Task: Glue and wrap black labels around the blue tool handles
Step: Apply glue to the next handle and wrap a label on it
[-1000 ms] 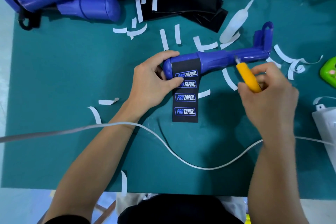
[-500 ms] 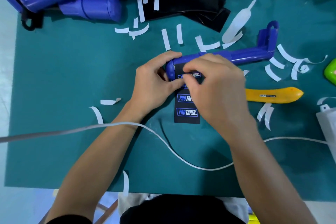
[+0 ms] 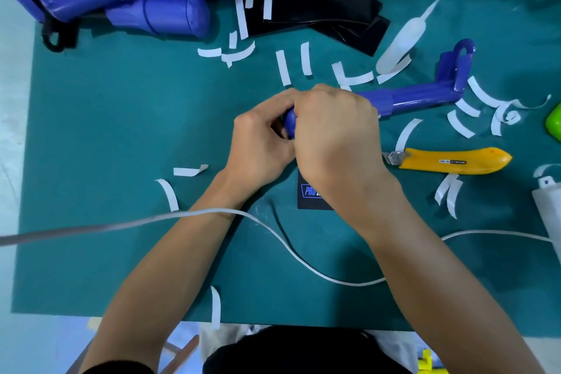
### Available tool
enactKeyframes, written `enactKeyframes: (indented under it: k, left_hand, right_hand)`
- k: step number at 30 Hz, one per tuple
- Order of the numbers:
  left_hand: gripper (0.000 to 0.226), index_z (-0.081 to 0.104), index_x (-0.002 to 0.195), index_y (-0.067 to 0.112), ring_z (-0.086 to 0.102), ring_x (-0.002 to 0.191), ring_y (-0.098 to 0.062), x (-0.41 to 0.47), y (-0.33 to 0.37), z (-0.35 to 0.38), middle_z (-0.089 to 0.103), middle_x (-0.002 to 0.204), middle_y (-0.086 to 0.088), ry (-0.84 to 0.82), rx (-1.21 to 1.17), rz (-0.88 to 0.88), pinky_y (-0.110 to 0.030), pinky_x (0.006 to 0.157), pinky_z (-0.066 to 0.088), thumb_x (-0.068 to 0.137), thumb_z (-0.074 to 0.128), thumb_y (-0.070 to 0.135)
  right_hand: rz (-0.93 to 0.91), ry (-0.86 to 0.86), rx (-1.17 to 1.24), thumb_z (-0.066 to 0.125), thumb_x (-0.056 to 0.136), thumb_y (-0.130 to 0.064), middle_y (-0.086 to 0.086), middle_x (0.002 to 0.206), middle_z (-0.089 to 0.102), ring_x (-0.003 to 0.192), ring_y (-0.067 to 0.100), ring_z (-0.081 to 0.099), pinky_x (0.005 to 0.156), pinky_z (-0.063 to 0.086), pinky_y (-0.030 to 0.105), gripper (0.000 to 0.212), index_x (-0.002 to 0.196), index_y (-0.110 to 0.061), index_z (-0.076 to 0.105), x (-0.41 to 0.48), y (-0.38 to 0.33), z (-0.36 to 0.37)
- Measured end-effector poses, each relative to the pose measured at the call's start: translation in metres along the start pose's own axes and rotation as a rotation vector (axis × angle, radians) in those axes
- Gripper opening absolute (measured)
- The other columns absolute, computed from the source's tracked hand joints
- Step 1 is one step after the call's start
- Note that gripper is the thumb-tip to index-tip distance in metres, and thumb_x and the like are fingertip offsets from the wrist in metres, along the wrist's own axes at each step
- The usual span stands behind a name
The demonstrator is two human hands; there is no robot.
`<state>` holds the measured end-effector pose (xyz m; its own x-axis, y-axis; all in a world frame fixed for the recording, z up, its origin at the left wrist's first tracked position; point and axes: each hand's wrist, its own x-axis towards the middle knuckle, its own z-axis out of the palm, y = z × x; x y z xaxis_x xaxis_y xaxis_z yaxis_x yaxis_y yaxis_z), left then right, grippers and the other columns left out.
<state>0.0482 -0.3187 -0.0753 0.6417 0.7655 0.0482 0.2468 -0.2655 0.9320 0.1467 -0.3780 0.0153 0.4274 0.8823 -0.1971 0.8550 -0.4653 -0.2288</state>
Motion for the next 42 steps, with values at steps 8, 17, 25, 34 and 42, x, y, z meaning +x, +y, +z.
enactKeyframes:
  k: [8, 17, 25, 34, 42]
  left_hand:
    - [0.071, 0.055, 0.08, 0.062, 0.042, 0.062, 0.005, 0.001, -0.004, -0.001, 0.053, 0.068, 0.029, 0.004, 0.054, 0.008, -0.004, 0.057, 0.03, 0.073, 0.078, -0.005]
    - [0.041, 0.063, 0.087, 0.044, 0.048, 0.074, 0.001, 0.001, -0.005, -0.001, 0.058, 0.077, 0.023, 0.003, 0.006, 0.003, -0.016, 0.069, 0.038, 0.081, 0.064, 0.003]
    - [0.039, 0.076, 0.112, 0.024, 0.057, 0.074, -0.006, -0.001, -0.006, -0.001, 0.07, 0.1, 0.023, -0.002, 0.009, -0.005, -0.02, 0.068, 0.046, 0.076, 0.07, 0.011]
    - [0.063, 0.073, 0.121, 0.039, 0.046, 0.055, -0.003, 0.003, -0.011, 0.0, 0.068, 0.085, 0.031, 0.007, 0.041, -0.154, -0.011, 0.063, 0.045, 0.065, 0.091, 0.016]
    - [0.06, 0.069, 0.12, 0.046, 0.054, 0.06, -0.019, 0.004, -0.009, 0.0, 0.067, 0.084, 0.027, -0.001, 0.115, -0.134, -0.012, 0.064, 0.045, 0.068, 0.088, 0.022]
  right_hand:
    - [-0.014, 0.026, -0.018, 0.047, 0.094, -0.006, 0.002, 0.091, 0.044, 0.083, 0.023, 0.042, 0.065, 0.029, 0.035, 0.012, 0.096, -0.017, 0.051, 0.003, -0.012, 0.005]
    - [-0.025, 0.089, 0.011, 0.051, 0.096, -0.014, 0.002, 0.106, 0.061, 0.104, 0.025, 0.058, 0.074, 0.027, 0.032, 0.019, 0.112, -0.014, 0.061, 0.003, 0.003, 0.027]
    - [-0.099, 0.253, 0.337, 0.069, 0.07, 0.002, 0.01, 0.069, 0.056, 0.066, 0.031, 0.049, 0.064, 0.034, 0.035, 0.011, 0.071, -0.002, 0.059, -0.02, 0.018, 0.031]
    - [-0.102, -0.237, 0.666, 0.079, 0.087, -0.023, -0.011, 0.062, 0.063, 0.058, 0.006, 0.055, 0.058, 0.038, 0.012, 0.021, 0.069, -0.023, 0.069, -0.04, 0.086, 0.016]
    - [-0.053, 0.019, 0.495, 0.063, 0.082, 0.015, -0.019, 0.081, 0.075, 0.073, 0.007, 0.07, 0.078, 0.055, 0.02, 0.047, 0.098, -0.026, 0.078, -0.053, 0.122, -0.001]
